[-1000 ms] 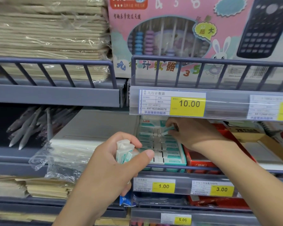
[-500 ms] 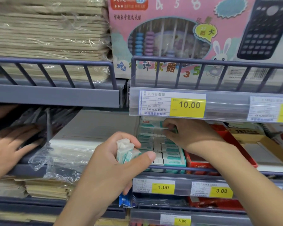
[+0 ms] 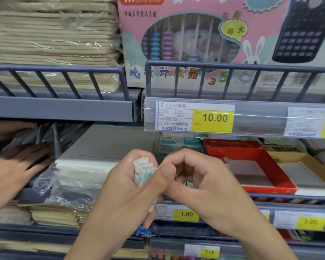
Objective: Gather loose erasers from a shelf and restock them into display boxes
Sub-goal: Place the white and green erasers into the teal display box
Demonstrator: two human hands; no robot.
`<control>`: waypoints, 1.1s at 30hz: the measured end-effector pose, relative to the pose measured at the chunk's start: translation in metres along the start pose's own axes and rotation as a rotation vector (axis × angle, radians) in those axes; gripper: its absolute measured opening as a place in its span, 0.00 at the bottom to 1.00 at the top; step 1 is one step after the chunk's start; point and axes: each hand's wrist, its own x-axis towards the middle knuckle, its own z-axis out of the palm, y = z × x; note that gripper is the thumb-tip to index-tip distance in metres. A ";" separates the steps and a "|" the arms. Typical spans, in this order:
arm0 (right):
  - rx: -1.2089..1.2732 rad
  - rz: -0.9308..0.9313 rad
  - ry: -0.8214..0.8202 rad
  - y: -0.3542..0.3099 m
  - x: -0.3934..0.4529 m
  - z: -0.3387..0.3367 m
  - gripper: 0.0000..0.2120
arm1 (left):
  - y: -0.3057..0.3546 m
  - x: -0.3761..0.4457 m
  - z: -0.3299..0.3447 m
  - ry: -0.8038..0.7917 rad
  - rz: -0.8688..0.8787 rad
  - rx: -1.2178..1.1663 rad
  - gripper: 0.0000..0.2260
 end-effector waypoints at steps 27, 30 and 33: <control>0.136 0.184 0.360 0.019 0.003 -0.014 0.08 | -0.005 0.000 0.002 0.190 -0.056 -0.072 0.20; -0.033 0.264 0.458 0.025 0.017 -0.025 0.05 | -0.002 0.003 0.000 0.203 -0.105 -0.145 0.18; -0.108 0.336 0.399 0.025 0.034 -0.026 0.04 | 0.000 0.004 0.000 0.221 -0.133 -0.180 0.11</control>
